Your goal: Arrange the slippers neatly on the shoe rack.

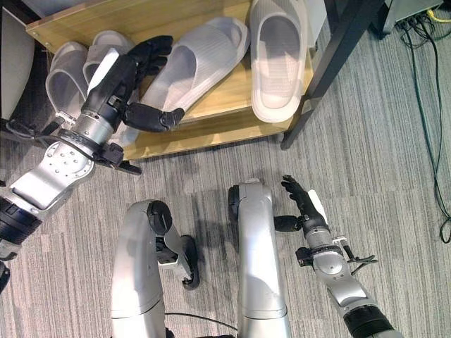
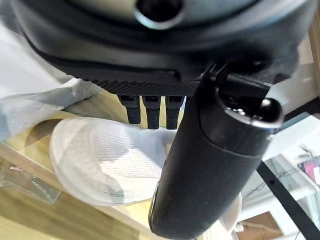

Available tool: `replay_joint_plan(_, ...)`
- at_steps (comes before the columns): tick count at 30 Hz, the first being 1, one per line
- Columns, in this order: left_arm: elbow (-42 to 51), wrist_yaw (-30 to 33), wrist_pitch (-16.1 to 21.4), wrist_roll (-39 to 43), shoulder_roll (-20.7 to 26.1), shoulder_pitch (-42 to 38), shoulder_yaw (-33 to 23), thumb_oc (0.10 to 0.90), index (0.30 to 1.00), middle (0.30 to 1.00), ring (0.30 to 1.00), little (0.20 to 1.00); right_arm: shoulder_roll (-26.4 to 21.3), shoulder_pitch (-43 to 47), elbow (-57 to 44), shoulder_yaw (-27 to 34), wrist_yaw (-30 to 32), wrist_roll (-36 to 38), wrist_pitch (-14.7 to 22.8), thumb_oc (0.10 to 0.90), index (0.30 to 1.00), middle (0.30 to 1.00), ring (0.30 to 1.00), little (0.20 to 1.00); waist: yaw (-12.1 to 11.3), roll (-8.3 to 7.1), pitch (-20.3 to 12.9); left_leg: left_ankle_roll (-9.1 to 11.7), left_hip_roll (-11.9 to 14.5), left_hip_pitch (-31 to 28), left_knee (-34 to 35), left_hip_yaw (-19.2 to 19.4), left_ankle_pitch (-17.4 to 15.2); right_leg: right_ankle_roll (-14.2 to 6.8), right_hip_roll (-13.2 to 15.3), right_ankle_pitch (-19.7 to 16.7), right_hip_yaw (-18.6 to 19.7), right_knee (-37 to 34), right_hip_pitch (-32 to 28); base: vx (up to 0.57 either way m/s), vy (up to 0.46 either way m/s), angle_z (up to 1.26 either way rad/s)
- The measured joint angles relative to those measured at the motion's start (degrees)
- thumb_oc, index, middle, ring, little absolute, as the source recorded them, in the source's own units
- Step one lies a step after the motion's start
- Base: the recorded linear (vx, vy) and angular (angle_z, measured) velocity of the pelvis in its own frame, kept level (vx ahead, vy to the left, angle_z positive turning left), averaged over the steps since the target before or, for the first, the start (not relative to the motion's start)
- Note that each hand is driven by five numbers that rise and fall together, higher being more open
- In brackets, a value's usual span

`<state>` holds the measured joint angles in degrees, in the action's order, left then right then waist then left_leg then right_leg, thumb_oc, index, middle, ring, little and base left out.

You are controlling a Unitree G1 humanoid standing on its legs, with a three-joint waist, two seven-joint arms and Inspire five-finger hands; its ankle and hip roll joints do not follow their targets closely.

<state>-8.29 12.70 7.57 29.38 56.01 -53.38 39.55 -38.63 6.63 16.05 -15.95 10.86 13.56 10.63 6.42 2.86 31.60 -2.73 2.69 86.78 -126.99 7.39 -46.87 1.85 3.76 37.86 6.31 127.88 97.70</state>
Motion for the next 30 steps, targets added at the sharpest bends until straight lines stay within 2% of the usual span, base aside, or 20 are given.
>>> replay_joint_plan(13,4.2,-1.9,-1.0,8.6,1.7,-1.1,2.4,0.8,0.9,0.9,0.9,0.9,0.0,-0.5,0.0,0.9,-0.6,0.0,-0.5,0.8,0.9,0.9,0.9,0.9,-0.4,0.0,0.0,0.0,-0.8,0.0,0.0,0.2,0.0,-0.6,0.5,0.4,0.5,0.3,-0.3,0.0,0.0,0.01)
replay_joint_plan(19,4.4,-1.9,-1.0,8.4,1.9,-1.6,3.1,0.8,0.9,0.9,0.9,0.9,0.0,-1.1,0.0,1.0,-0.9,0.0,-0.5,0.8,0.9,0.9,0.9,0.9,-0.5,0.0,0.0,0.0,-0.8,0.0,0.0,0.3,0.0,-0.7,0.6,0.4,0.5,0.3,-0.4,0.0,0.0,0.0)
replay_joint_plan(22,4.5,-1.6,-1.0,3.5,1.9,-1.4,2.8,0.8,0.9,0.9,0.9,0.9,0.0,-1.5,0.0,1.0,-1.0,-0.1,-0.5,0.8,0.9,0.9,0.9,0.9,-0.6,0.0,0.0,0.0,-0.8,-0.1,-0.1,0.2,0.0,-0.6,0.6,0.4,0.5,0.4,-0.4,0.0,0.0,0.0)
replay_joint_plan(25,6.1,0.6,-0.8,-5.4,1.1,0.6,0.8,0.8,0.9,0.9,0.9,0.9,0.0,-1.8,0.0,1.0,-1.0,-0.1,-0.3,0.8,0.9,0.9,0.9,0.9,-0.3,0.0,0.0,0.0,-0.8,-0.1,-0.1,0.2,0.0,-0.7,0.5,0.4,0.5,0.4,-0.4,0.0,0.0,0.0)
replay_joint_plan(30,6.9,3.4,0.0,-12.2,0.5,1.2,-0.5,0.8,0.9,0.9,0.9,0.9,0.0,-2.1,0.0,1.0,-0.9,-1.9,0.3,0.8,0.9,0.9,0.9,0.9,-0.3,0.0,0.0,0.0,-0.8,-0.3,-0.1,0.2,0.0,-0.6,0.6,0.4,0.5,0.5,-0.5,0.0,0.0,0.0)
